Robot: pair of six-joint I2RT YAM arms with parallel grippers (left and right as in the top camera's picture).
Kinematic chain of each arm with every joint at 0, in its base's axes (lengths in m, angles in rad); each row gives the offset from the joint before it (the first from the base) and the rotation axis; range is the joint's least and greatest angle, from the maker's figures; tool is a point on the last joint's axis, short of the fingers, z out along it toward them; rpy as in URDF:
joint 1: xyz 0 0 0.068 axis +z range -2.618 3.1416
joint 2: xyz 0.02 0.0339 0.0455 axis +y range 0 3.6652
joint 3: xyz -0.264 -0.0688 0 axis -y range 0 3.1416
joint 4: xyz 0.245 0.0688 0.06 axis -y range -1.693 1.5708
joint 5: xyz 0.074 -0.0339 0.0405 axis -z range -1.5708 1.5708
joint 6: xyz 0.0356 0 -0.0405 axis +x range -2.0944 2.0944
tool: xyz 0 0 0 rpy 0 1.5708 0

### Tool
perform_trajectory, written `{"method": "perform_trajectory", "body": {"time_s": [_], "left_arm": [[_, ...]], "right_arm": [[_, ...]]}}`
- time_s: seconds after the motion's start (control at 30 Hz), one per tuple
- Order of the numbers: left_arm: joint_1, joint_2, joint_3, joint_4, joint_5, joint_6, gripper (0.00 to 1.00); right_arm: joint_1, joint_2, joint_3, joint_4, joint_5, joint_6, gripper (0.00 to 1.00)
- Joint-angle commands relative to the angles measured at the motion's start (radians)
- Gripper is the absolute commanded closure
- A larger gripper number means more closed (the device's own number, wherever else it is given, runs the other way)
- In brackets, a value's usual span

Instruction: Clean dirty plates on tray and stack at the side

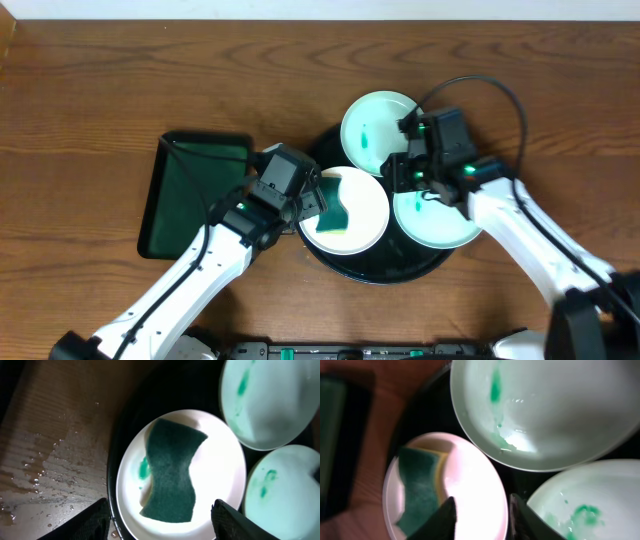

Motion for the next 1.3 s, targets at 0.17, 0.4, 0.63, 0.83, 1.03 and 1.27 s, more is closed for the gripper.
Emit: {"method": "perform_trajectory", "body": {"time_s": [0.17, 0.4, 0.63, 0.83, 1.03, 1.27], "left_arm": [[0.003, 0.077, 0.005, -0.014, -0.009, 0.032, 0.35], [0.003, 0.106, 0.005, -0.012, -0.008, 0.032, 0.36], [0.003, 0.135, 0.005, 0.029, -0.005, 0.031, 0.38], [-0.024, 0.214, 0.005, 0.121, 0.040, 0.031, 0.48], [-0.053, 0.316, 0.005, 0.225, 0.041, 0.032, 0.43], [-0.058, 0.379, 0.005, 0.261, 0.048, 0.032, 0.63]], "right_arm": [[0.054, 0.158, 0.017, 0.018, 0.044, -0.045, 0.68], [0.054, 0.226, 0.017, 0.018, 0.054, -0.068, 0.67], [0.054, 0.275, 0.017, 0.026, 0.021, -0.067, 0.79], [0.054, 0.272, 0.019, 0.029, 0.021, -0.067, 0.90], [0.054, 0.272, 0.020, 0.026, 0.021, -0.067, 0.90], [0.053, 0.272, 0.020, 0.026, 0.021, -0.067, 0.90]]}}
